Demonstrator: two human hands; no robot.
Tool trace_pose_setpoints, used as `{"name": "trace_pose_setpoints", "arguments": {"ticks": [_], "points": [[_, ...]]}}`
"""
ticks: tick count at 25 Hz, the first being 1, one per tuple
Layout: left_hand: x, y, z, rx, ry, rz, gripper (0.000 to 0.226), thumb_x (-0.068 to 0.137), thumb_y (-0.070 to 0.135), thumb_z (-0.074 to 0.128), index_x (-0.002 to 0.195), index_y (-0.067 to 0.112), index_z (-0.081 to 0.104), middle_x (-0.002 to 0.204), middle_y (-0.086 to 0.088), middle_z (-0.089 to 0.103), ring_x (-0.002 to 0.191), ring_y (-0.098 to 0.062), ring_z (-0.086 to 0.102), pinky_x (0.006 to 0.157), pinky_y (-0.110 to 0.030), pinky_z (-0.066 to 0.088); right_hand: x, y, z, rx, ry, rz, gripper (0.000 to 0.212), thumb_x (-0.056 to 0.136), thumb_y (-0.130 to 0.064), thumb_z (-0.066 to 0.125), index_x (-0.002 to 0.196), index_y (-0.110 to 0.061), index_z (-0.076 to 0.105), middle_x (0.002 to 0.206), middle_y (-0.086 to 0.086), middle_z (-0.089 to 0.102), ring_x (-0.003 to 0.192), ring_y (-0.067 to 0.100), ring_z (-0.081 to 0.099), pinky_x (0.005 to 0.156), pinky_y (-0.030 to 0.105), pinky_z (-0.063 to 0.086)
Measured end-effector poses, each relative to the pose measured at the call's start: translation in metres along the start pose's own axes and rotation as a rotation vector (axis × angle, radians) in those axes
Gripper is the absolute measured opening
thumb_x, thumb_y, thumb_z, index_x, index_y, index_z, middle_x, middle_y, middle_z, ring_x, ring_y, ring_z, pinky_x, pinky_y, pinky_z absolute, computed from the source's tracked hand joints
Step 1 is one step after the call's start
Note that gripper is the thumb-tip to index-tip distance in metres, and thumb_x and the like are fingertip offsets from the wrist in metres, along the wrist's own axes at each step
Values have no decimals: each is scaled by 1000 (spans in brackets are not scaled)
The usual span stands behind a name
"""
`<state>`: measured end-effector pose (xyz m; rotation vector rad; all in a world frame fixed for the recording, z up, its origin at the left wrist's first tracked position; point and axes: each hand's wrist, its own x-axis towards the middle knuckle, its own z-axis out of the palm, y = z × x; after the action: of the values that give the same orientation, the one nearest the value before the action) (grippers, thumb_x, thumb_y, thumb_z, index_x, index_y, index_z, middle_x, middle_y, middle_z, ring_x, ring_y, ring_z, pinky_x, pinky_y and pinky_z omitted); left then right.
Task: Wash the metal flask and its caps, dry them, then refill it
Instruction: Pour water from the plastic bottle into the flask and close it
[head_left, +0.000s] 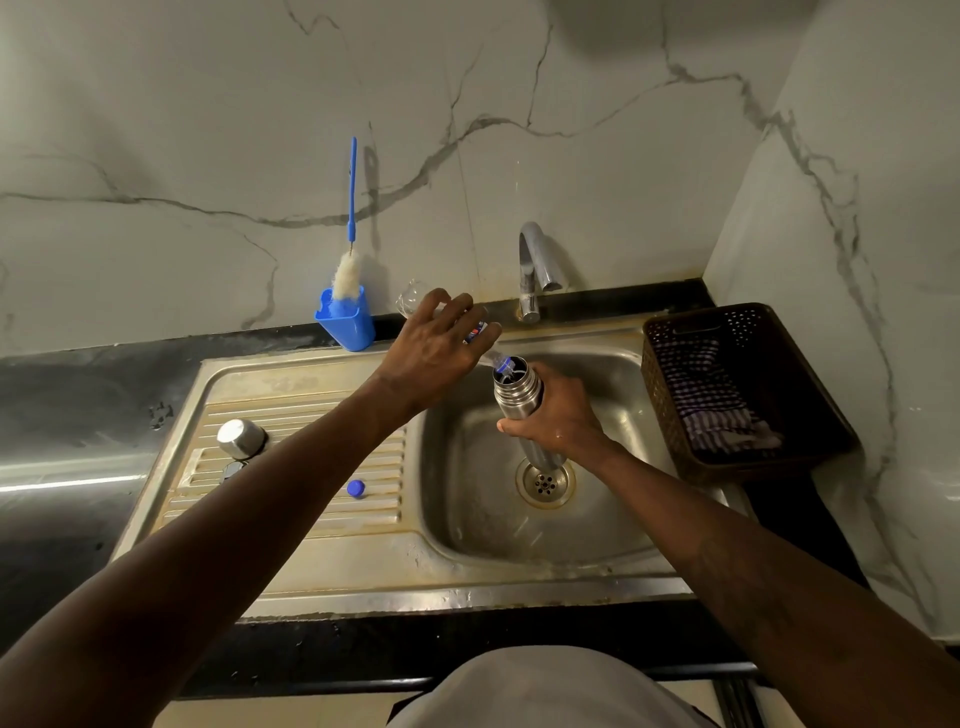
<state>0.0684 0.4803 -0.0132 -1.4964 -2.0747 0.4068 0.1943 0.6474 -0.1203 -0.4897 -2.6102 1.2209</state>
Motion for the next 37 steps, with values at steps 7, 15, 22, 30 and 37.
{"name": "trace_pose_setpoints", "arguments": {"ticks": [7,15,22,30,37], "points": [[-4,1,3,1,80,49,43,88,13,71,131,11,65,130,-15,67,120,-35,62,101,-47,46,-1,-4,2,-18,-11,-6,71,56,-43,97,117,-33,62,91,-23,66,78,-17,58,71,-1,38],[-8,2,5,-10,175,96,37,95,11,49,126,11,69,130,-15,68,119,-35,64,102,-47,46,-3,-7,6,1,7,-14,70,54,-45,97,113,-31,62,94,-18,71,82,-6,64,74,8,45],[-14,2,10,-81,150,-1,44,89,12,62,133,14,66,134,-13,66,124,-35,60,104,-48,43,-7,-10,2,49,5,-20,68,56,-38,98,115,-32,63,93,-20,69,84,-15,62,71,0,43],[-67,8,21,-610,12,-477,63,83,21,85,142,16,62,140,-11,65,128,-34,59,93,-55,58,-11,-26,9,97,21,-52,75,54,-44,97,120,-28,65,105,-11,75,94,3,69,87,29,58],[-157,-3,33,-750,69,-1011,66,77,46,87,135,20,65,108,-5,78,97,-29,72,87,-43,58,-12,-70,29,101,33,-94,72,55,-44,98,117,-26,66,101,-14,72,91,4,68,83,22,55]]}}
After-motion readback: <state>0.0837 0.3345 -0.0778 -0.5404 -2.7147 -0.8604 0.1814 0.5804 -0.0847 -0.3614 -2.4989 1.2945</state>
